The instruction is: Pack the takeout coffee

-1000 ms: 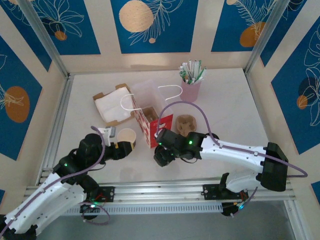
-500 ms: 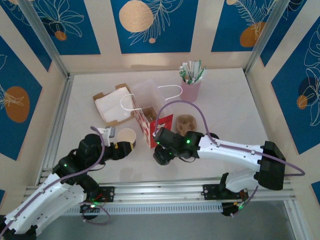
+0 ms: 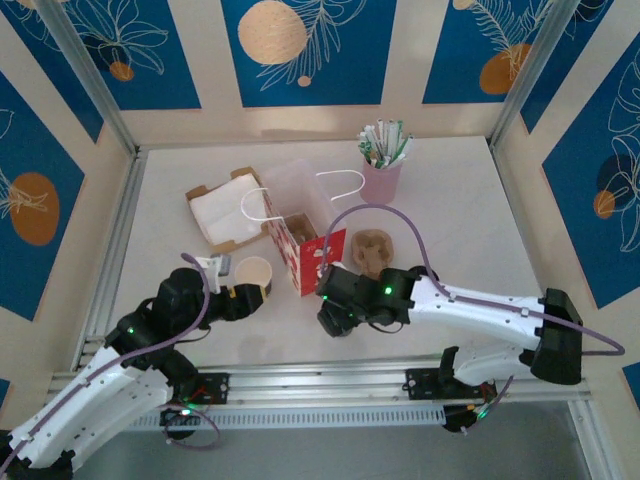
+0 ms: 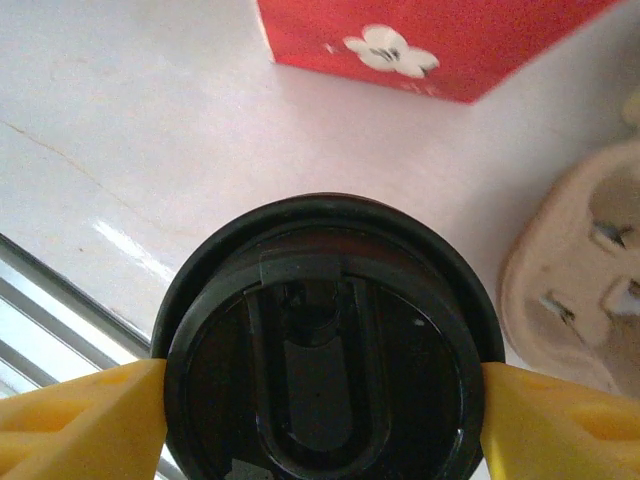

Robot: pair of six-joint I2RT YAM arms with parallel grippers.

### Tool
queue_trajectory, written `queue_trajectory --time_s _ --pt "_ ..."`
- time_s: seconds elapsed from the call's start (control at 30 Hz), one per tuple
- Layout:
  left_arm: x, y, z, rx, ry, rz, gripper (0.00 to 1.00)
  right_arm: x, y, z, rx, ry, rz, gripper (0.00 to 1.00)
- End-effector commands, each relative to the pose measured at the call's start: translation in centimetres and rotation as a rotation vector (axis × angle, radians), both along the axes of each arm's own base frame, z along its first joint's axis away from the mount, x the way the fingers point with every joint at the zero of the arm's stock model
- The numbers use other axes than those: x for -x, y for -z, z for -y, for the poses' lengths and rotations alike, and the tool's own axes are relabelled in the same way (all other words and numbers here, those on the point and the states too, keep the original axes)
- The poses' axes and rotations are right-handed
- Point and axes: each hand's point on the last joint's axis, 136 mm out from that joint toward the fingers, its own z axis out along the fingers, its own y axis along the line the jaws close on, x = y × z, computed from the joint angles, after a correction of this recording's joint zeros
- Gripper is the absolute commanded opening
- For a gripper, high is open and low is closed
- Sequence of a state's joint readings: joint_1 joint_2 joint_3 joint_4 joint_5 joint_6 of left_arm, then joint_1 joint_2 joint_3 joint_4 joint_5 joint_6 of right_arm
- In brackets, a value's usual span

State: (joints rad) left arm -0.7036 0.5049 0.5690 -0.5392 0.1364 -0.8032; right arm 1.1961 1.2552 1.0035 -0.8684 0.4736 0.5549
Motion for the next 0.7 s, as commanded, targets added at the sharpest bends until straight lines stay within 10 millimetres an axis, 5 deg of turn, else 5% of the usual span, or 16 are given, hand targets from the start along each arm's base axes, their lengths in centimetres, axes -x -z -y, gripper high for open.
queue_trajectory --time_s 0.0,0.23,0.67 --pt "0.0 -0.5 0.3 0.018 0.01 0.021 0.65 0.8 0.5 2.8 0.053 0.093 -0.015 0.78" --pt "-0.1 -0.5 0.6 0.025 0.018 0.019 0.65 1.5 1.6 4.5 0.075 0.164 -0.045 0.79" --pt "1.2 0.1 0.6 -0.047 0.094 -0.029 0.77 2.4 -0.2 4.7 0.114 0.195 -0.172 0.87"
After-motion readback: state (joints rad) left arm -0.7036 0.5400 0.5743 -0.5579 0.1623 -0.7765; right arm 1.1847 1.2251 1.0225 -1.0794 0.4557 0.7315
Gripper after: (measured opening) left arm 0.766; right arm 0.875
